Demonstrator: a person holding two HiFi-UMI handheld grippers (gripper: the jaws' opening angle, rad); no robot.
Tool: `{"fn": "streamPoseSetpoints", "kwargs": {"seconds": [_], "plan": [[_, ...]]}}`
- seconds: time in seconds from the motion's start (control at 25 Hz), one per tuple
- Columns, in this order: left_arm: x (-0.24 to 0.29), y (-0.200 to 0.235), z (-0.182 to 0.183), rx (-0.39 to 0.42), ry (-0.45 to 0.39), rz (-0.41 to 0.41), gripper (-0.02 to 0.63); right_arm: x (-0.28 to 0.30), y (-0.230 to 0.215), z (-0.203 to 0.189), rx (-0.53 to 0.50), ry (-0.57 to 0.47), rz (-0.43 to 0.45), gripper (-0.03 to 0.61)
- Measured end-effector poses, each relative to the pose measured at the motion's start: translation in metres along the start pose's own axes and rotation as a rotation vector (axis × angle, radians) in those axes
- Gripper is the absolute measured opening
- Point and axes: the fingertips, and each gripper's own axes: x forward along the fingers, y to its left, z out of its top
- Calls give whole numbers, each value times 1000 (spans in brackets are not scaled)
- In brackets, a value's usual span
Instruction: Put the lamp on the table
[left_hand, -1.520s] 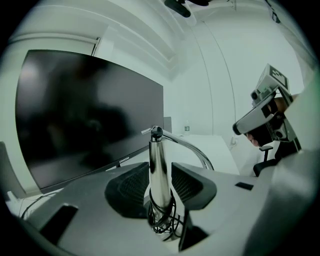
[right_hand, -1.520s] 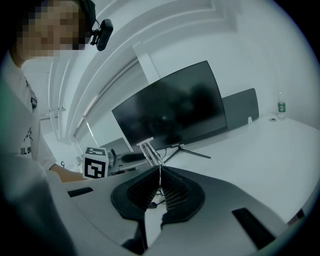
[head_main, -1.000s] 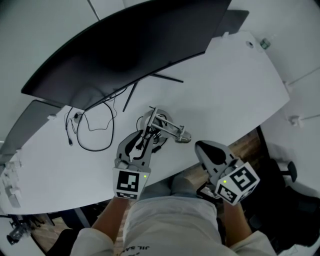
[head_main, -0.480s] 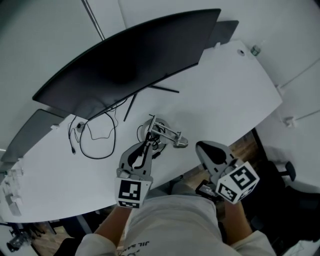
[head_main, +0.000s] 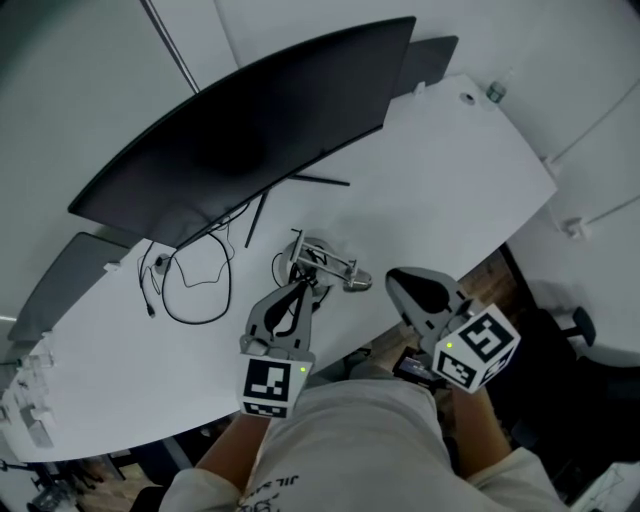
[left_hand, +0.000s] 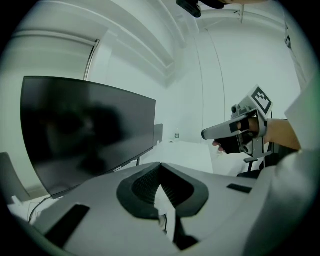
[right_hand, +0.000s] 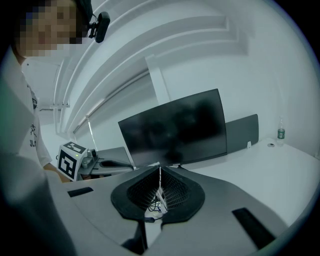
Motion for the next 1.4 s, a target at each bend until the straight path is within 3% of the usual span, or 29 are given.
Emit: {"fn": "streamPoseSetpoints", "kwargs": {"seconds": [0.64,1.12,1.4], "plan": [[-2,1,3,-52,-10,8,3,0,1,2,-9,20,-11,32],[-4,-8,0,-6,9,4,3,-4,8,-5,9,29,13,32],[-7,-7,2,-29,-12,7,3,-5,12,-5,6,29,22,31]]}}
